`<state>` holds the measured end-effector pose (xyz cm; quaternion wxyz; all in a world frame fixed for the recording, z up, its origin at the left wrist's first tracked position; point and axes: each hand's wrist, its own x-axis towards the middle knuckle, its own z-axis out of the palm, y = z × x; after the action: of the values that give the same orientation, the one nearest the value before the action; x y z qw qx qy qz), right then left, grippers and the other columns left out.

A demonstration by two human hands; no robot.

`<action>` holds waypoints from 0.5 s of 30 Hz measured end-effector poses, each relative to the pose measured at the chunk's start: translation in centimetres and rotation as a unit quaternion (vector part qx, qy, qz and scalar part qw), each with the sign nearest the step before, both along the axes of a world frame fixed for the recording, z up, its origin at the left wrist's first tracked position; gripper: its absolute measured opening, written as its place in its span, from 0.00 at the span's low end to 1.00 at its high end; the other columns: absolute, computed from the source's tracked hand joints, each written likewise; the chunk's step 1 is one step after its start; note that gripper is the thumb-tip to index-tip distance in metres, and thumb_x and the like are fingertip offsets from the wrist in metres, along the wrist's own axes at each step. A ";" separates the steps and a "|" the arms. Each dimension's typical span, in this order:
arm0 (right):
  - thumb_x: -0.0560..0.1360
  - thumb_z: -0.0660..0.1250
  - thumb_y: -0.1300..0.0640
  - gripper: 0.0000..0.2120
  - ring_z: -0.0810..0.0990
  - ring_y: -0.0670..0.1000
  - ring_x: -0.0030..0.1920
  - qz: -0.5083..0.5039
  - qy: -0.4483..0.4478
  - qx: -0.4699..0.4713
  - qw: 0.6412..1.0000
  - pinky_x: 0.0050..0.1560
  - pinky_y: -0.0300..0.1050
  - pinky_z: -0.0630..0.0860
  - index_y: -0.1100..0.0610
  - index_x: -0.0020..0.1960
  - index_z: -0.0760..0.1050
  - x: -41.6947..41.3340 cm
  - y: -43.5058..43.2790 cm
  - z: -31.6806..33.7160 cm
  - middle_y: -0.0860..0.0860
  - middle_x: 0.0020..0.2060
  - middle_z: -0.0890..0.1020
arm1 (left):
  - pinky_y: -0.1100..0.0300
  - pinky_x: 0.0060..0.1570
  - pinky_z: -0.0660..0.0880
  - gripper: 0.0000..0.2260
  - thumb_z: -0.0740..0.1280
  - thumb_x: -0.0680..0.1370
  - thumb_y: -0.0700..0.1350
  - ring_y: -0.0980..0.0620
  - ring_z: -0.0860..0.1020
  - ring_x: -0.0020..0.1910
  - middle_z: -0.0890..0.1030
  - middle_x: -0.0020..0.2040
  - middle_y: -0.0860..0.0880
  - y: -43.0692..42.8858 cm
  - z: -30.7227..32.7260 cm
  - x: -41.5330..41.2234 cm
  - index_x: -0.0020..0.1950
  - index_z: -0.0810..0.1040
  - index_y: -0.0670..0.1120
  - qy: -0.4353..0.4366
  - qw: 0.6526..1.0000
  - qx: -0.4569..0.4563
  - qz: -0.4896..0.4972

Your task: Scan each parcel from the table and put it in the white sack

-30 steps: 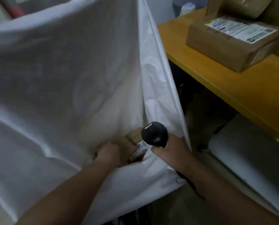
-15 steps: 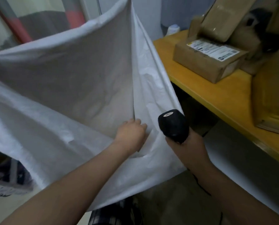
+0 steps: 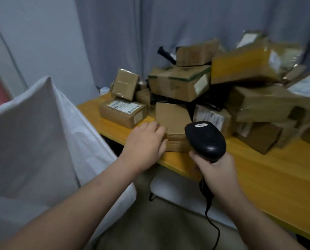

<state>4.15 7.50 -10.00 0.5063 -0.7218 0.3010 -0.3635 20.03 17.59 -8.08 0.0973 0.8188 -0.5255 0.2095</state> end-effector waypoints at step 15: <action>0.74 0.71 0.60 0.05 0.79 0.50 0.29 -0.137 -0.139 0.087 0.977 0.31 0.41 0.77 0.62 0.44 0.79 -8.8 -10.0 11.4 0.57 0.30 0.79 | 0.49 0.71 0.61 0.47 0.67 0.72 0.64 0.42 0.58 0.74 0.55 0.77 0.41 -20.0 14.7 -5.5 0.79 0.45 0.44 -0.076 0.991 -0.085 -0.069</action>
<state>-4.69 -2.53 1.36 0.5493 -0.5692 0.3540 -0.4990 14.52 -2.41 6.66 0.1401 0.7513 -0.5666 0.3080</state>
